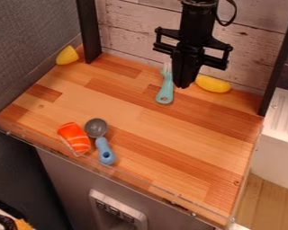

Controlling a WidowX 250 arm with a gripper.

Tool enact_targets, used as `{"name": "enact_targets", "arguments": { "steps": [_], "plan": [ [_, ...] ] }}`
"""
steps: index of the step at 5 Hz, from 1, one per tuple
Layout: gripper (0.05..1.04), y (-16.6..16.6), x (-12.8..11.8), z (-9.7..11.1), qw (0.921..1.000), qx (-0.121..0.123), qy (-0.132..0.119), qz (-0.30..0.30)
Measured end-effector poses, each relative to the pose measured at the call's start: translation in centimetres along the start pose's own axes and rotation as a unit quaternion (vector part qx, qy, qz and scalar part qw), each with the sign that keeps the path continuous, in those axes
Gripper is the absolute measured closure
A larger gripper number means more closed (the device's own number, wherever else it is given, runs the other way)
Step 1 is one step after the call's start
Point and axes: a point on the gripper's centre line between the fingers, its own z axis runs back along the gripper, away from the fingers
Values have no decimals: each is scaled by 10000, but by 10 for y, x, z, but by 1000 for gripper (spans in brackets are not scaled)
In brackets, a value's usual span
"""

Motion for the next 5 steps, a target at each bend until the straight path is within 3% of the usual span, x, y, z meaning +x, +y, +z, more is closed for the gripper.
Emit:
{"name": "enact_targets", "arguments": {
  "steps": [1, 2, 4, 5],
  "plan": [
    [1016, 17, 5, 3, 9979, -25, -108, -645],
    [1014, 51, 28, 3, 9880, -61, -316, -1512],
    [1013, 131, 58, 6, 9405, -1, -678, -3329],
    [1012, 171, 60, 8, 9407, 63, -708, -3317]
  ]
}}
